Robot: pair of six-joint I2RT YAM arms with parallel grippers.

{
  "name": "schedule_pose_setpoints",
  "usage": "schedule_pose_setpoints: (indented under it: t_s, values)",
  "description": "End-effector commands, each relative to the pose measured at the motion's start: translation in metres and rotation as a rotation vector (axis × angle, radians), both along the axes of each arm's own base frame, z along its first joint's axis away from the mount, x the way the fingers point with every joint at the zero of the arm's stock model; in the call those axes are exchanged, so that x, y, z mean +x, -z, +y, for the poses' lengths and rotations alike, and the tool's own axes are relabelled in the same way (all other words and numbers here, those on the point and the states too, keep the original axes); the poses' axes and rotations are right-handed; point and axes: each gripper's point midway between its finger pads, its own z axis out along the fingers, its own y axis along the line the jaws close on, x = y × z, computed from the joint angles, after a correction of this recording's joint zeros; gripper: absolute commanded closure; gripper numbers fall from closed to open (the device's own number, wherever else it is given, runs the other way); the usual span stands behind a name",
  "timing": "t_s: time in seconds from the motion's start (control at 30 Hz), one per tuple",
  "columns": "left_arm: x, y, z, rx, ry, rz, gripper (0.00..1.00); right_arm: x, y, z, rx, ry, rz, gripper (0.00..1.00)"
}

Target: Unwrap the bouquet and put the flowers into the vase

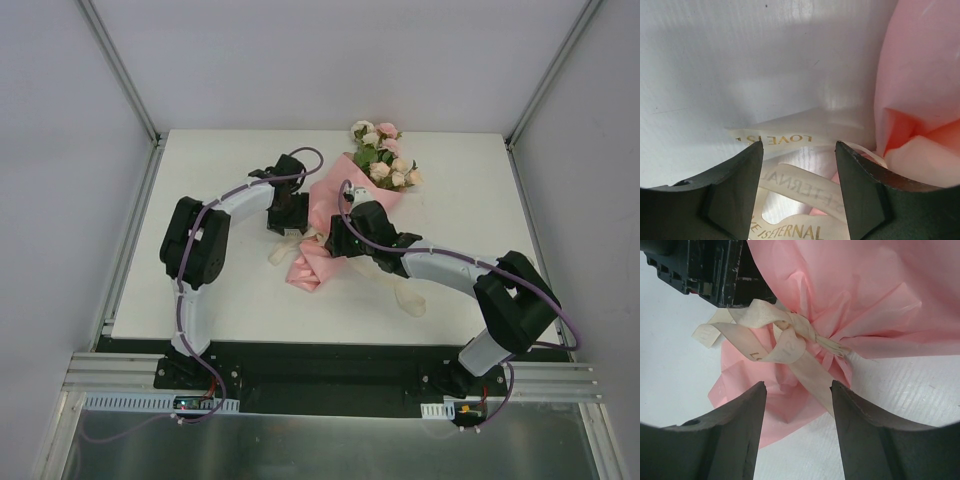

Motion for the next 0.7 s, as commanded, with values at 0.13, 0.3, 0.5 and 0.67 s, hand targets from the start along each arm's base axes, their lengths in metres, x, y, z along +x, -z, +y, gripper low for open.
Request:
schedule_pose_setpoints:
  t_s: [0.13,0.3,0.5,0.67]
  values:
    - [0.008,0.002,0.005,0.120,-0.023,-0.026,0.42,0.008,-0.010,0.008,0.056,0.003,-0.018,0.43]
    - [0.011,0.010,0.010,0.160,-0.053,-0.019,0.50,0.008,-0.009,0.009,0.058,0.002,-0.014,0.43]
    - [0.010,0.016,0.015,0.192,-0.073,-0.019,0.66,0.010,-0.008,0.008,0.059,0.009,-0.009,0.43]
    - [0.009,0.019,0.015,0.214,-0.074,-0.018,0.81,0.009,-0.005,0.007,0.056,0.011,-0.004,0.43]
